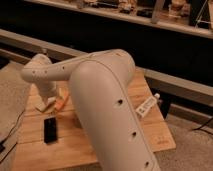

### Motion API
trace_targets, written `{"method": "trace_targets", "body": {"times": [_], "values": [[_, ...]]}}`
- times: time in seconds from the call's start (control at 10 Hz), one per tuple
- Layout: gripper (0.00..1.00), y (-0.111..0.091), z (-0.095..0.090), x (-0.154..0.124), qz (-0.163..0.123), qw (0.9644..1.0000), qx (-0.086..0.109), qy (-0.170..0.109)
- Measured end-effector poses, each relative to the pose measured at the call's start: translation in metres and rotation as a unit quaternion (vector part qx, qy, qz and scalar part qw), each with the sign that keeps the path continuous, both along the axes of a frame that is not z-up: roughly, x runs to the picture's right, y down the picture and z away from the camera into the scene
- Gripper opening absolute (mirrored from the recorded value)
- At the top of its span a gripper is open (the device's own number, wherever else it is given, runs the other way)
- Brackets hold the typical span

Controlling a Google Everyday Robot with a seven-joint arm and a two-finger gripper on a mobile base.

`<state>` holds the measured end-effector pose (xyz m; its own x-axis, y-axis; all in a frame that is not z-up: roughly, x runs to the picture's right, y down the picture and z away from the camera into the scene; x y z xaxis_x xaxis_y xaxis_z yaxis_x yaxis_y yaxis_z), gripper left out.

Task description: Place the pepper in the ceramic bowl

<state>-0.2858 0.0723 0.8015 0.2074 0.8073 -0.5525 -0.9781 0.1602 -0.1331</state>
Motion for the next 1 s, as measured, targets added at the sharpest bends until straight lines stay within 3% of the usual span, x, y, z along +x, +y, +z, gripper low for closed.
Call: {"method": "trace_targets", "body": {"times": [0.3, 0.8, 0.9, 1.0], "values": [[0.65, 0.005, 0.019, -0.005, 0.002, 0.9998, -0.01, 0.019], [0.65, 0.009, 0.04, 0.006, 0.031, 0.9965, -0.048, 0.06], [0.63, 0.011, 0.043, 0.007, 0.039, 0.9956, -0.058, 0.062], [0.55, 0.013, 0.046, 0.007, 0.047, 0.9946, -0.067, 0.063]]}}
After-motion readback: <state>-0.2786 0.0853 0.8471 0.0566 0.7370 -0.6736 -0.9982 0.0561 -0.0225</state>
